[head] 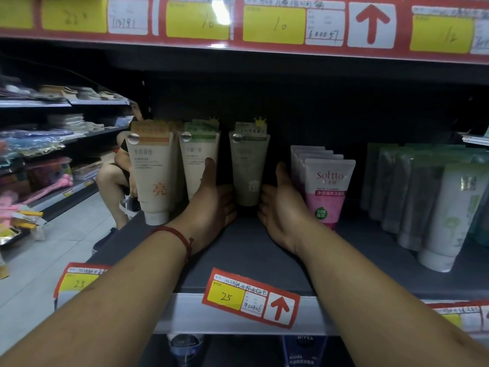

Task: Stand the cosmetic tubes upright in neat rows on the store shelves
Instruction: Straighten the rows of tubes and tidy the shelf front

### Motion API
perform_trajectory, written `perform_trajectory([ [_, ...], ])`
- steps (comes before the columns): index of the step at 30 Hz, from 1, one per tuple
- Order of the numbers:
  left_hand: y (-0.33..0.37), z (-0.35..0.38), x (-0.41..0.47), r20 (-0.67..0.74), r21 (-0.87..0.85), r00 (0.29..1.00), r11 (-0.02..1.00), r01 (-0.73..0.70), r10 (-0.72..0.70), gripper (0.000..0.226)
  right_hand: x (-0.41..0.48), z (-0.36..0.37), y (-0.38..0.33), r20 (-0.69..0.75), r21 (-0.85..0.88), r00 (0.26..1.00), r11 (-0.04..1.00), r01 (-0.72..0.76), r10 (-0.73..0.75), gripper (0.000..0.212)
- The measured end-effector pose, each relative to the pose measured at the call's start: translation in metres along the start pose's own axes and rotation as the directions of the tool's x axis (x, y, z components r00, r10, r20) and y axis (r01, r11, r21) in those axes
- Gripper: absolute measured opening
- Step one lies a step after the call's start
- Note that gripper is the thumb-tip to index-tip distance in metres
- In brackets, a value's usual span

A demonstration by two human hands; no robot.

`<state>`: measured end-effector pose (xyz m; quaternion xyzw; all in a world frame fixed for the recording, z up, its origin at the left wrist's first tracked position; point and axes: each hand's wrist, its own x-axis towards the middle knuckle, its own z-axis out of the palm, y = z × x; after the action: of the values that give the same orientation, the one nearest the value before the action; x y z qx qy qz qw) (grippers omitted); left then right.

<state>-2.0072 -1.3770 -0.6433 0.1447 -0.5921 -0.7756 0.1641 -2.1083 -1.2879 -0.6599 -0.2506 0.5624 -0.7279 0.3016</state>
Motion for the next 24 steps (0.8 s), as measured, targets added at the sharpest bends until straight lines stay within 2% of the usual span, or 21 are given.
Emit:
perform_trajectory([
  [2,-0.001,0.0,0.003,0.001,-0.006,1.0,1.0,-0.007,0.007,0.093,-0.002,0.0,0.0,0.003,0.001,1.0,1.0,0.011,-0.011,0.077],
  [5,0.0,-0.004,-0.001,-0.016,0.007,1.0,1.0,0.001,-0.001,0.083,-0.009,0.004,-0.003,-0.074,0.012,0.997,0.999,0.031,-0.03,0.073],
  [7,0.003,-0.01,-0.007,-0.08,0.015,0.996,0.999,0.038,-0.037,0.061,-0.017,0.009,-0.007,-0.142,-0.046,0.989,0.999,0.023,-0.029,0.089],
  [9,0.002,-0.024,-0.011,-0.179,0.133,0.984,0.991,0.033,-0.008,0.058,-0.024,0.009,-0.006,-0.173,-0.158,0.983,0.987,0.027,-0.054,0.109],
  [10,0.001,-0.033,-0.014,-0.227,0.196,0.974,0.98,0.018,0.028,0.062,-0.03,0.009,-0.005,-0.197,-0.213,0.978,0.977,0.019,-0.062,0.108],
  [13,0.003,-0.055,-0.023,-0.368,0.269,0.925,0.963,0.015,0.089,0.09,-0.044,0.015,-0.005,-0.285,-0.319,0.955,0.948,-0.012,-0.084,0.077],
  [14,0.005,-0.057,-0.028,-0.357,0.269,0.928,0.963,-0.006,0.106,0.085,-0.047,0.018,-0.004,-0.307,-0.35,0.947,0.937,-0.021,-0.094,0.067],
  [15,0.006,-0.06,-0.028,-0.346,0.269,0.93,0.963,-0.025,0.12,0.074,-0.05,0.022,-0.003,-0.31,-0.376,0.944,0.927,-0.008,-0.117,0.065],
  [16,0.004,-0.065,-0.023,-0.355,0.245,0.924,0.968,-0.054,0.142,0.068,-0.05,0.026,-0.001,-0.291,-0.393,0.947,0.919,0.012,-0.136,0.069],
  [19,-0.011,-0.09,0.022,-0.405,0.088,0.901,0.987,-0.132,0.156,0.076,-0.049,0.046,0.0,-0.155,-0.349,0.979,0.934,0.073,-0.134,0.069],
  [22,0.006,-0.071,0.009,-0.343,0.05,0.927,0.988,-0.144,0.152,0.081,-0.042,0.061,-0.005,-0.008,-0.24,1.0,0.971,0.015,-0.017,0.076],
  [24,0.014,-0.061,0.005,-0.31,0.036,0.938,0.988,-0.151,0.155,0.075,-0.034,0.065,-0.01,0.039,-0.198,0.999,0.98,-0.029,0.038,0.085],
])
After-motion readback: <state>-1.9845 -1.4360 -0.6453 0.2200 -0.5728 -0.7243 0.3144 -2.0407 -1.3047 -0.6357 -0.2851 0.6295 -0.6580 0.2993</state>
